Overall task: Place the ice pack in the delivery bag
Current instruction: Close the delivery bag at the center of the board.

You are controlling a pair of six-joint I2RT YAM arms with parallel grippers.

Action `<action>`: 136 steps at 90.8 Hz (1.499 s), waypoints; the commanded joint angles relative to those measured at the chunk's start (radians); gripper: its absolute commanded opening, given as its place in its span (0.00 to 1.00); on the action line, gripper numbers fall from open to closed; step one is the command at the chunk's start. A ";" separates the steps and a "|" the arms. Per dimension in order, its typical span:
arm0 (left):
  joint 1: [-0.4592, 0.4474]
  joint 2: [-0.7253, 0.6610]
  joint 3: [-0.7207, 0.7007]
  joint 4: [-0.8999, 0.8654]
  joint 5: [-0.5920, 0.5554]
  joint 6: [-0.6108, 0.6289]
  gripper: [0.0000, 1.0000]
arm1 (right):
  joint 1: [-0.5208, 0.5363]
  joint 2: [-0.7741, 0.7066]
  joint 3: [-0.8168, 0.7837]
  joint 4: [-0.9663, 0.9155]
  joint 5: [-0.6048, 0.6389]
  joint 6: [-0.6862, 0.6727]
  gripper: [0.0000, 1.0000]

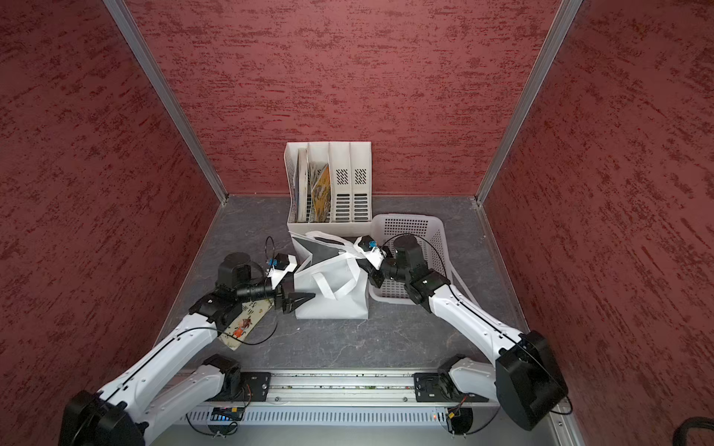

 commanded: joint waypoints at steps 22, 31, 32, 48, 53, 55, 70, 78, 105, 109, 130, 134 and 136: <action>0.192 0.207 -0.001 0.453 0.253 -0.236 0.48 | -0.009 -0.048 -0.039 0.003 -0.065 -0.064 0.00; 0.211 0.281 0.035 0.423 0.376 -0.233 0.18 | -0.009 -0.030 -0.026 0.006 -0.105 -0.074 0.03; 0.212 0.289 0.040 0.415 0.387 -0.230 0.14 | -0.009 -0.026 -0.024 0.005 -0.108 -0.075 0.03; 0.223 0.363 0.077 0.379 0.430 -0.213 0.06 | -0.007 0.028 0.038 -0.012 -0.146 -0.090 0.10; 0.228 0.379 0.082 0.381 0.437 -0.216 0.06 | -0.004 0.037 0.054 -0.024 -0.156 -0.102 0.13; 0.230 0.385 0.084 0.380 0.440 -0.216 0.06 | -0.003 0.039 0.059 -0.032 -0.159 -0.109 0.13; 0.258 0.416 0.089 0.405 0.453 -0.240 0.05 | -0.001 0.042 0.072 -0.058 -0.145 -0.135 0.00; 0.292 0.429 0.069 0.485 0.437 -0.307 0.05 | 0.001 0.016 0.036 -0.032 -0.106 -0.131 0.00; 0.293 0.460 0.106 0.532 0.387 -0.378 0.49 | -0.001 0.001 -0.001 -0.010 -0.128 -0.110 0.00; 0.286 0.453 0.109 0.530 0.371 -0.362 0.57 | 0.000 0.001 0.001 -0.013 -0.132 -0.113 0.00; 0.266 0.385 0.080 0.511 0.178 -0.290 1.00 | 0.002 0.002 0.003 -0.040 -0.167 -0.136 0.00; 0.263 0.382 0.075 0.546 0.138 -0.288 1.00 | 0.003 0.001 0.001 -0.041 -0.174 -0.146 0.00; 0.262 0.382 0.077 0.551 0.130 -0.287 1.00 | 0.004 0.000 -0.001 -0.043 -0.177 -0.149 0.00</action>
